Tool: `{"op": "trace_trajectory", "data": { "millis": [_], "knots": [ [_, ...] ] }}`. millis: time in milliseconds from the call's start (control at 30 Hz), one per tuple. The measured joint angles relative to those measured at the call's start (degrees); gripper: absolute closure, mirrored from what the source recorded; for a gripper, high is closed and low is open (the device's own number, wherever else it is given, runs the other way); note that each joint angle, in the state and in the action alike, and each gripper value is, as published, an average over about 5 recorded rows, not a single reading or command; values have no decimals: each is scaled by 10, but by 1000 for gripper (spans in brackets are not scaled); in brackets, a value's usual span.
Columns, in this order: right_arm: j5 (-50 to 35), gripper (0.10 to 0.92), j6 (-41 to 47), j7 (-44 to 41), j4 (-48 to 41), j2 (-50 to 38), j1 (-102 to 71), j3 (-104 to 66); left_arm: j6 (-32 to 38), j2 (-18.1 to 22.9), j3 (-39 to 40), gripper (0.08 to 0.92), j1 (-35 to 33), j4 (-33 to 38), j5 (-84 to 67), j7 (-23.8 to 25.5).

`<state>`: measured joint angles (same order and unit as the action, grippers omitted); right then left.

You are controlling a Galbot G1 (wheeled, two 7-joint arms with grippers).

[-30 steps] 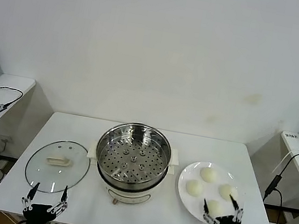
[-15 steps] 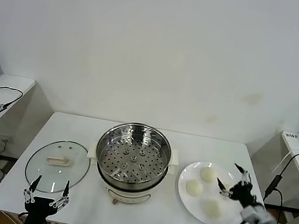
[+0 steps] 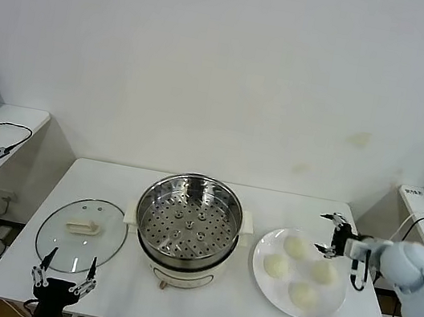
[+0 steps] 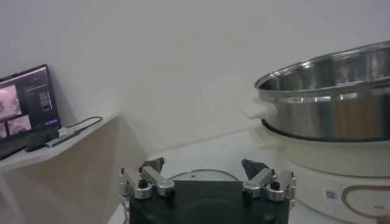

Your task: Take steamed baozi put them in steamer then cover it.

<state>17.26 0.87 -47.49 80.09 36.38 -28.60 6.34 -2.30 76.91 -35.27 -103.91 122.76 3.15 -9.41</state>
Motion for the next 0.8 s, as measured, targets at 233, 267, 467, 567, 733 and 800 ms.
{"op": "trace_trajectory", "data": {
  "millis": [233,267,467,567,733,800],
  "knots": [
    [-20,203,5,-60,-77,29,128,154,-2,-3,-9,177,2,1,3,2],
    [-20,203,6,-67,-86,35,139,172,-3,-4,-11,177,2,1,4,2],
    [-21,203,16,-87,-133,63,185,241,-4,-7,-19,177,0,2,6,3],
    [-19,203,21,-91,-150,74,198,261,-4,-8,-21,177,2,2,7,3],
    [-13,203,28,-94,-174,90,210,283,-5,-10,-22,177,3,2,8,4],
    [-11,203,30,-94,-181,95,212,290,-5,-11,-23,177,3,2,9,4]
  ]
}}
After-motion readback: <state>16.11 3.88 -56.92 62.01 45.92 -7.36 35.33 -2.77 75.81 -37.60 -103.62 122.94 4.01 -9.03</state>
